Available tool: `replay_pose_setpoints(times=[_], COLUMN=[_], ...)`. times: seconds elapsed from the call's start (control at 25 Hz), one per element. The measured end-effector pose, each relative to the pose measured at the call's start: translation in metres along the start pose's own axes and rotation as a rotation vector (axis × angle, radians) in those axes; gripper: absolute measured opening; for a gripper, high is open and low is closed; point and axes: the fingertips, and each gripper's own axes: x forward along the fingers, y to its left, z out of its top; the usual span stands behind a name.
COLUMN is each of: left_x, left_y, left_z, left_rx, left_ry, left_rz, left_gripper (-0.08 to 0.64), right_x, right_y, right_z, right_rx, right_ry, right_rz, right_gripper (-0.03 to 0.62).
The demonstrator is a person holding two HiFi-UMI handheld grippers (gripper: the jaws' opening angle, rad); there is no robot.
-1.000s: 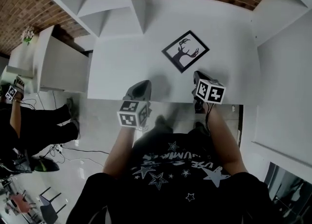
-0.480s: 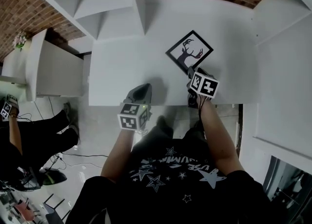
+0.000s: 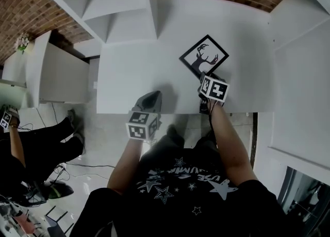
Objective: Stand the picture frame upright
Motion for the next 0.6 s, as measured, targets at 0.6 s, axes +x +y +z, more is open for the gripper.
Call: replay_pose_setpoints(times=[0.6], left_x=[0.003], left_y=[-0.007], left_z=[-0.002], left_rx=[0.008], left_ry=[0.006], left_rz=[0.008], left_gripper=[0.018], right_x=[0.0], right_y=[-0.003], right_z=[0.0], right_rx=[-0.035], right_ry=[0.022], right_rz=[0.005], right_gripper=[0.173])
